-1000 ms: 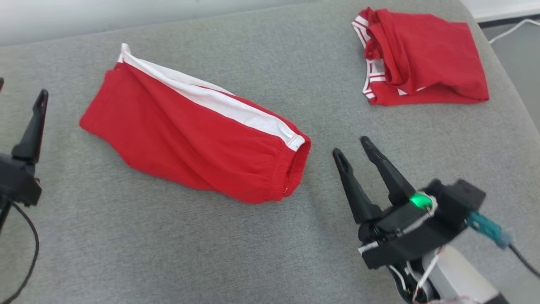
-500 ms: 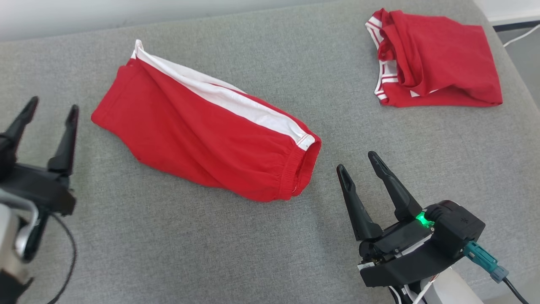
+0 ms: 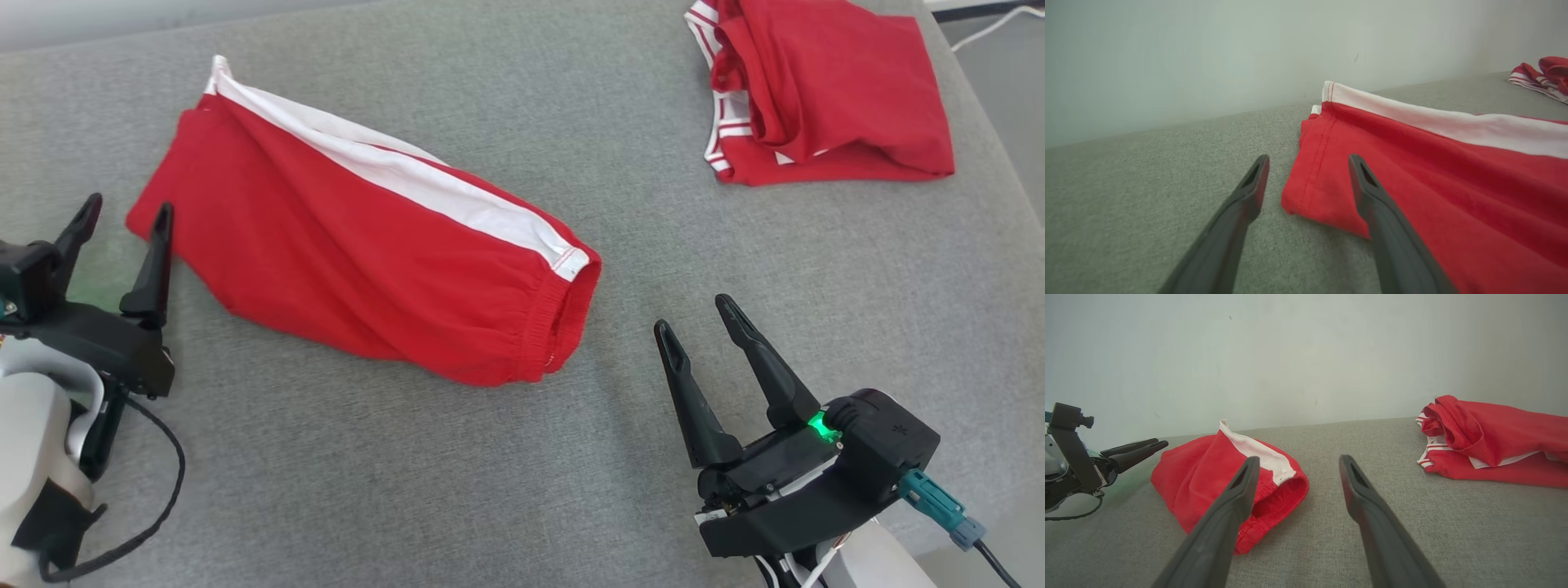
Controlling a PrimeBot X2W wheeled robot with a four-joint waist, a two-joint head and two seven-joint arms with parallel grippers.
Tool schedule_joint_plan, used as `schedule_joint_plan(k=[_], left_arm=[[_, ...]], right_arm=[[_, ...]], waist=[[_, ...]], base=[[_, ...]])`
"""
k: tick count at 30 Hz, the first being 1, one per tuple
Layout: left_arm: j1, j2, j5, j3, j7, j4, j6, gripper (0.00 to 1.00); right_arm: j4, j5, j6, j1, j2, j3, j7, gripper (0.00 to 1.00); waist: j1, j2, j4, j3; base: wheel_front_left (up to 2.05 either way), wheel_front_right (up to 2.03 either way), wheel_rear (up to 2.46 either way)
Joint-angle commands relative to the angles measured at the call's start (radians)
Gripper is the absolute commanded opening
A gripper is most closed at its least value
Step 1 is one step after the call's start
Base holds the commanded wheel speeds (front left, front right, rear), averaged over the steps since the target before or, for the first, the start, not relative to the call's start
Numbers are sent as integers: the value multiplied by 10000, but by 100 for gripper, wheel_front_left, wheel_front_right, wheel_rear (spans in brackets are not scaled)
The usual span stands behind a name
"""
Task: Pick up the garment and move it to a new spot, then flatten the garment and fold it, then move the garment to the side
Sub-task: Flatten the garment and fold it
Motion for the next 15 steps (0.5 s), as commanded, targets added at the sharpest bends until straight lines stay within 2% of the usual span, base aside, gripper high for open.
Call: schedule_joint_plan(k=[1, 9, 15], left_arm=[[-84, -2, 67, 21, -56, 125, -68, 100], [-689, -68, 597, -277, -49, 1782, -328, 100], [-1020, -363, 442, -551, 249, 3157, -465, 100]], right_arm=[[-9, -77, 0, 67, -30, 8, -7, 100], [124, -62, 0, -72, -25, 162, -7, 100], [271, 5, 0, -93, -81, 270, -7, 100]], waist=[[-1, 0, -118, 103], [-1, 0, -329, 149], [-1, 0, -448, 35]], base=[[0, 0, 0], [0, 0, 0], [0, 0, 0]])
